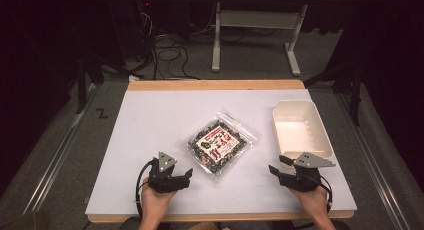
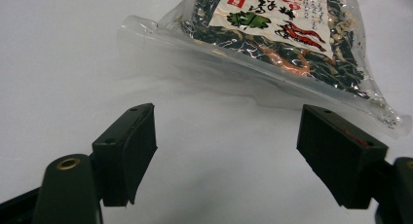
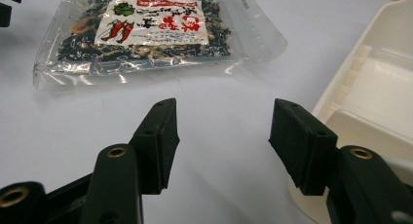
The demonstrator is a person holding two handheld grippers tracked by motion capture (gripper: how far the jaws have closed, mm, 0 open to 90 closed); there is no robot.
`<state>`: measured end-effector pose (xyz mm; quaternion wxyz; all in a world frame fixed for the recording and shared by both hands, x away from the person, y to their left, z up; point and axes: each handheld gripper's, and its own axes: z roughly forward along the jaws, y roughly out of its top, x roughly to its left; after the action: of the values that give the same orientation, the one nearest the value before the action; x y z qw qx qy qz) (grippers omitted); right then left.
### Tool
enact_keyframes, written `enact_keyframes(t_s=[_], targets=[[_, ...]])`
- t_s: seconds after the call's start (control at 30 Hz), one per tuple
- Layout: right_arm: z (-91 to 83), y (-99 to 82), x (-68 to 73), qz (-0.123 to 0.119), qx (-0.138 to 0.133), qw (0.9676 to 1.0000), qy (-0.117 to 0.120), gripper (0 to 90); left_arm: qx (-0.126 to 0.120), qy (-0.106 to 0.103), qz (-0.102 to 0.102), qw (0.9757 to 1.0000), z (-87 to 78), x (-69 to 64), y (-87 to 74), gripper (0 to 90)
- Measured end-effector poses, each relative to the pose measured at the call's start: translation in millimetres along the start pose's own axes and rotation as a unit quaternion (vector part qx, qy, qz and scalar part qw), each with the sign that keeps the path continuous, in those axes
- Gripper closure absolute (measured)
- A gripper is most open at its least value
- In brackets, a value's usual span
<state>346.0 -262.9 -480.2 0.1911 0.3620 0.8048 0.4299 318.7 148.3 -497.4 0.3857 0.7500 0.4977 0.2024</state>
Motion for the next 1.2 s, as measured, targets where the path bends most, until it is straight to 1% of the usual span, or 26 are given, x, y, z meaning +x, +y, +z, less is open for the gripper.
enact_keyframes(t_s=[0.03,0.1,0.17,0.2,0.27,0.3,0.37,0.4,0.43,0.47,0.5,0.53,0.57,0.63,0.67,0.7,0.73,0.77,0.87,0.9,0.93,0.97,1.03,1.07,1.13,1.2], targets=[[1.0,0.0,0.1,0.002,0.002,1.0000,0.002,44.3,0.003,-0.003,-0.003,1.0000,-0.6,0.1,-0.4,22.9],[1.6,0.1,0.0,0.003,0.003,1.0000,0.002,44.3,0.002,-0.003,-0.005,1.0000,-1.2,0.6,-0.7,22.8],[3.6,0.5,0.7,0.000,0.005,1.0000,0.004,44.3,-0.001,-0.001,-0.008,1.0000,-2.1,1.5,-0.8,22.8],[4.3,0.7,1.7,-0.007,0.005,1.0000,0.004,44.3,-0.003,0.000,-0.010,0.9999,-2.4,1.5,-0.3,22.7],[4.6,0.2,2.5,-0.007,0.008,0.9999,0.005,44.1,0.000,-0.002,-0.012,0.9999,-2.3,0.7,0.9,22.6],[4.6,0.2,2.5,-0.007,0.008,0.9999,0.005,44.1,-0.001,-0.004,-0.016,0.9999,-2.1,-0.8,2.1,22.6],[5.6,-0.2,3.4,-0.009,0.006,0.9999,0.005,43.8,-0.001,-0.010,-0.011,0.9999,-1.7,-5.7,6.0,21.2],[5.9,-0.6,4.2,-0.009,0.006,0.9999,0.005,43.7,0.000,-0.007,-0.004,1.0000,0.4,-10.4,9.6,20.6],[5.9,-0.6,4.2,-0.009,0.006,0.9999,0.005,43.7,0.000,-0.007,-0.004,1.0000,0.4,-10.4,9.6,20.1],[6.7,-1.2,5.1,-0.012,0.005,0.9999,0.002,43.6,-0.008,0.011,-0.002,0.9999,0.8,-12.1,13.3,18.7],[6.7,-1.2,5.1,-0.012,0.005,0.9999,0.002,43.6,-0.008,0.011,-0.002,0.9999,0.8,-12.1,13.3,18.6],[7.3,-1.6,6.1,-0.017,0.006,0.9998,-0.002,43.6,-0.029,0.040,0.021,0.9985,-3.6,-14.7,18.7,19.2],[7.3,-1.7,6.2,-0.023,0.004,0.9997,-0.004,43.6,-0.038,0.040,0.028,0.9981,-6.1,-15.6,22.3,19.6],[7.0,-1.6,6.5,-0.027,0.001,0.9996,-0.008,43.7,-0.048,0.037,0.031,0.9977,-7.1,-17.6,29.7,20.4],[6.9,-1.5,6.1,-0.026,0.002,0.9996,-0.007,43.6,-0.045,0.033,0.032,0.9979,-5.4,-18.6,33.2,20.4],[6.9,-1.5,6.1,-0.026,0.002,0.9996,-0.007,43.6,-0.045,0.033,0.032,0.9979,-5.4,-18.6,33.2,20.5],[7.1,-1.8,5.8,-0.022,0.004,0.9997,-0.008,43.6,-0.033,0.030,0.033,0.9984,0.5,-20.7,39.0,20.4],[7.1,-1.8,5.7,-0.022,0.005,0.9997,-0.007,43.6,-0.028,0.032,0.036,0.9984,3.7,-22.3,40.9,20.3],[7.3,-2.2,6.0,-0.030,0.005,0.9995,-0.007,43.6,-0.008,0.028,0.048,0.9984,10.4,-27.1,43.4,20.4],[7.3,-2.2,6.0,-0.030,0.005,0.9995,-0.007,43.6,-0.008,0.028,0.048,0.9984,10.4,-27.1,43.4,20.2],[7.7,-2.3,6.4,-0.032,0.010,0.9994,-0.005,43.7,-0.001,0.029,0.058,0.9979,11.7,-29.8,43.2,20.2],[8.9,-2.9,6.9,-0.041,0.010,0.9991,-0.007,43.8,0.009,0.032,0.070,0.9970,12.8,-32.4,42.7,20.0],[9.4,-3.1,7.3,-0.041,0.009,0.9991,-0.007,43.8,0.018,0.035,0.076,0.9964,14.1,-32.9,42.7,19.8],[9.4,-3.1,7.3,-0.041,0.009,0.9991,-0.007,43.8,0.018,0.035,0.076,0.9964,14.1,-32.9,42.7,19.7],[10.0,-4.0,8.1,-0.043,0.009,0.9990,-0.007,43.8,0.026,0.044,0.079,0.9956,15.3,-31.9,43.1,19.7],[10.4,-4.2,8.6,-0.046,0.010,0.9989,-0.005,43.6,0.030,0.044,0.081,0.9953,15.9,-31.6,42.0,19.6]])
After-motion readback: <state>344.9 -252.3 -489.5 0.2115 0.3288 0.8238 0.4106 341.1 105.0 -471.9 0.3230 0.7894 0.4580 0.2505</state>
